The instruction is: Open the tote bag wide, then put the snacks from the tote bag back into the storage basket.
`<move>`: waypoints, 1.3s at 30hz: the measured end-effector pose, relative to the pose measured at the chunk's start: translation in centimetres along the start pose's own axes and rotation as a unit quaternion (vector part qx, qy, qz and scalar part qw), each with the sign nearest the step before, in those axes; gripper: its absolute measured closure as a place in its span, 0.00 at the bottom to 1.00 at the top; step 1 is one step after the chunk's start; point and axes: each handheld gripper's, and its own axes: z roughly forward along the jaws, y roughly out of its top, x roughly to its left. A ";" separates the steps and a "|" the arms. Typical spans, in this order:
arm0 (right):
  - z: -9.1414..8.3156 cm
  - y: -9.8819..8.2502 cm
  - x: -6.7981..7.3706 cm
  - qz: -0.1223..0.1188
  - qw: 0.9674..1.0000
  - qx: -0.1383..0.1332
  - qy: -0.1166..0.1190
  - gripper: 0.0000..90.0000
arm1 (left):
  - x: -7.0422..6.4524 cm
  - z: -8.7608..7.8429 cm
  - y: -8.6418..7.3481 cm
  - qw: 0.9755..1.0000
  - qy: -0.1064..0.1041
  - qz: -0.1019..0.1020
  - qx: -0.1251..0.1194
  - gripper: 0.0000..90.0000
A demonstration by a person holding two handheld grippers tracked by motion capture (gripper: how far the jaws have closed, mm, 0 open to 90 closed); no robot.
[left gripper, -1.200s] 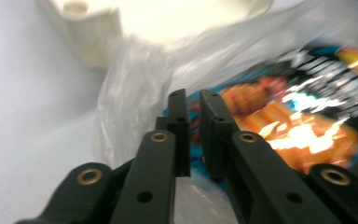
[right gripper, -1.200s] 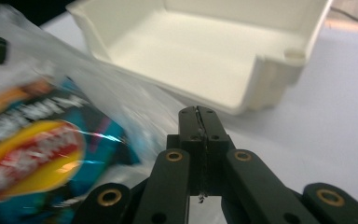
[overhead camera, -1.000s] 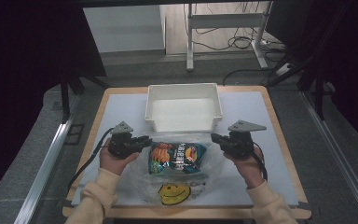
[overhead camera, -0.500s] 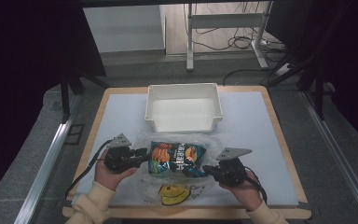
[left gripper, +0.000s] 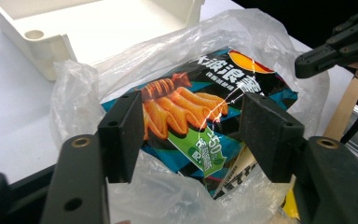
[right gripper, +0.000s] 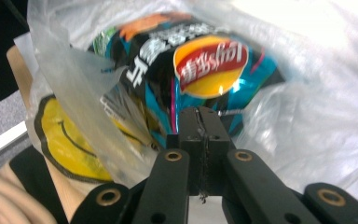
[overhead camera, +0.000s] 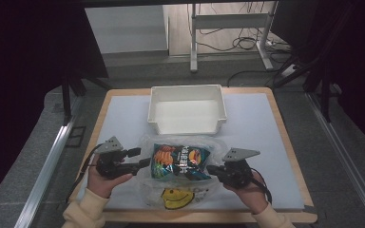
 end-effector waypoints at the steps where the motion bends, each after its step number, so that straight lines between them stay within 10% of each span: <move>1: -0.1 0.2 0.0 -0.001 1.000 -0.003 -0.002 0.94 | 0.1 -0.1 0.0 1.000 0.000 0.000 -0.002 0.43; 18: -0.7 1.5 0.3 0.010 0.999 -0.020 -0.022 0.58 | 0.1 -1.2 0.2 1.000 0.012 0.000 -0.014 0.35; 39: 3.8 1.4 1.2 0.001 0.998 0.068 -0.014 0.58 | 0.1 -1.6 0.2 1.000 0.027 0.002 -0.013 0.34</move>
